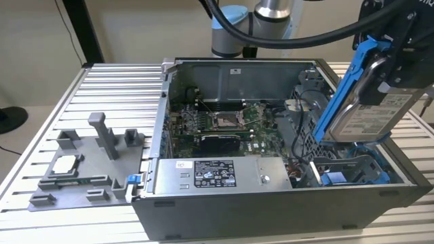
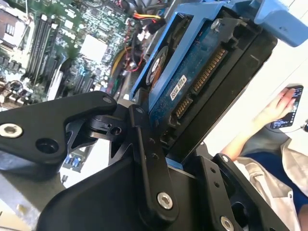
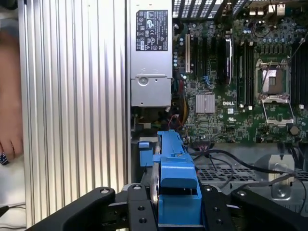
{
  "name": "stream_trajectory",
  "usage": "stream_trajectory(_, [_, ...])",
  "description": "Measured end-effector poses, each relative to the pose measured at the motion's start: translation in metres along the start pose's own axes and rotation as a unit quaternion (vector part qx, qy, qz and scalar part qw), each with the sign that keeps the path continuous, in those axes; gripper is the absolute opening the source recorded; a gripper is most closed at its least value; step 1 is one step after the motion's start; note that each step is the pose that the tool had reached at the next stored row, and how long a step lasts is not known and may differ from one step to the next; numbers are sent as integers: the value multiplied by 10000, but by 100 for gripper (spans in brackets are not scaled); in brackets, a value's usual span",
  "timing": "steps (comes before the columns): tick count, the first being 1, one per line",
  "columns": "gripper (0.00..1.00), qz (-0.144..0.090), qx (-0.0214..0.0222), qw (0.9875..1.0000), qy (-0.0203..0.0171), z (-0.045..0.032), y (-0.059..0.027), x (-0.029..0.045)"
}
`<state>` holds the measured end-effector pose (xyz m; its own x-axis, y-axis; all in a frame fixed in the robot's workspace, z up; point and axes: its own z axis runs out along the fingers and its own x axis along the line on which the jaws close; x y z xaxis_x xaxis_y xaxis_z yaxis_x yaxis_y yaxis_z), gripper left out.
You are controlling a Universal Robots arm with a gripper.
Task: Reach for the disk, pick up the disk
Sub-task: 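Pick up the disk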
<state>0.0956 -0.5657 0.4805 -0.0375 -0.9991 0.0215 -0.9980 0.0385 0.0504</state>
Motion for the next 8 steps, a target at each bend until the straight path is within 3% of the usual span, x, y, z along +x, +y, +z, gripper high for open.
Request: stream_trajectory(8, [0, -3, -4, 10000, 0, 2, -93, 85])
